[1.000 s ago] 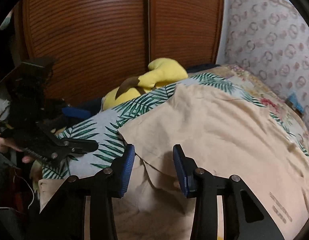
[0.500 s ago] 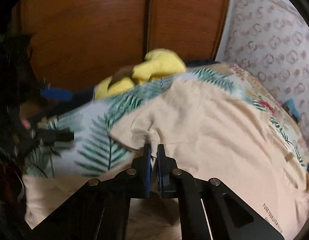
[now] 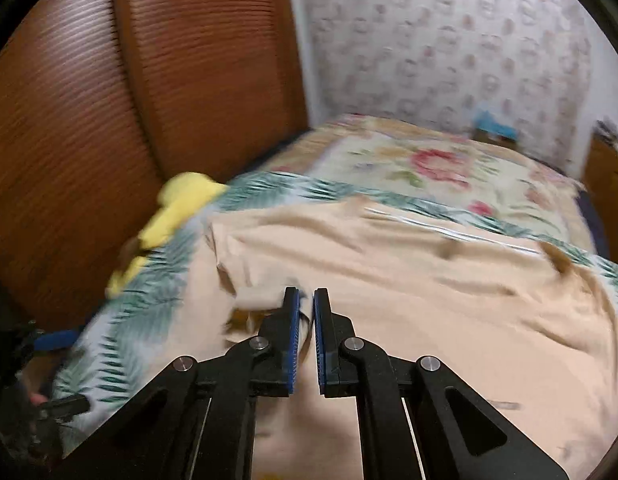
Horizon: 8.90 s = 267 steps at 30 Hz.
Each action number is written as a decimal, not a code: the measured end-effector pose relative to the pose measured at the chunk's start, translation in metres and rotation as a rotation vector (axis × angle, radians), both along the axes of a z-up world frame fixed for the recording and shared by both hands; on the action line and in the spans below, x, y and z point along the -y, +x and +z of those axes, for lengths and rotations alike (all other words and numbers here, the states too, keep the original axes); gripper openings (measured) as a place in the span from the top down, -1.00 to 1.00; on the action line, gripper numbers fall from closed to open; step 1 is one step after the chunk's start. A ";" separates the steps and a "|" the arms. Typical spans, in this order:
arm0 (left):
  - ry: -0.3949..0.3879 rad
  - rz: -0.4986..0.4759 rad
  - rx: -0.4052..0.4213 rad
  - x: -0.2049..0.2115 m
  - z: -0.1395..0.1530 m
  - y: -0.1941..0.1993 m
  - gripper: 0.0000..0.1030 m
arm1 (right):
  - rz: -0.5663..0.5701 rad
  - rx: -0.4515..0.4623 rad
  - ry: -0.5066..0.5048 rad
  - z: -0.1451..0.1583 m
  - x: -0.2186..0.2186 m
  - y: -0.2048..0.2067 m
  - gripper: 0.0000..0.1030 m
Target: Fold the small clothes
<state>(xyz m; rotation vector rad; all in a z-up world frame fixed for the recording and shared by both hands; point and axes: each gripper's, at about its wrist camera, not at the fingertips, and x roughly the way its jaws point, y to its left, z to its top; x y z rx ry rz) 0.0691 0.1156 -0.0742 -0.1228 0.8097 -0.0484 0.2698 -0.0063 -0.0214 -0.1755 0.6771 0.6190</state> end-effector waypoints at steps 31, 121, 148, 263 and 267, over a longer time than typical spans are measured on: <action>0.095 -0.038 -0.035 0.021 -0.022 0.009 -0.76 | -0.140 0.079 -0.163 0.012 0.020 0.065 0.33; 0.153 -0.542 -0.072 0.248 -0.004 0.164 -0.99 | -0.500 -0.012 -0.129 0.014 0.363 -0.012 0.90; 0.090 -0.437 0.015 0.214 0.033 0.140 -0.99 | -0.059 0.014 0.007 0.015 0.239 -0.032 0.44; -0.051 -0.538 -0.087 0.240 0.006 0.122 0.14 | -0.017 -0.070 -0.106 -0.028 0.205 -0.134 0.92; -0.048 -0.559 -0.086 0.251 0.004 0.116 0.17 | -0.076 -0.043 -0.081 -0.021 0.212 -0.132 0.58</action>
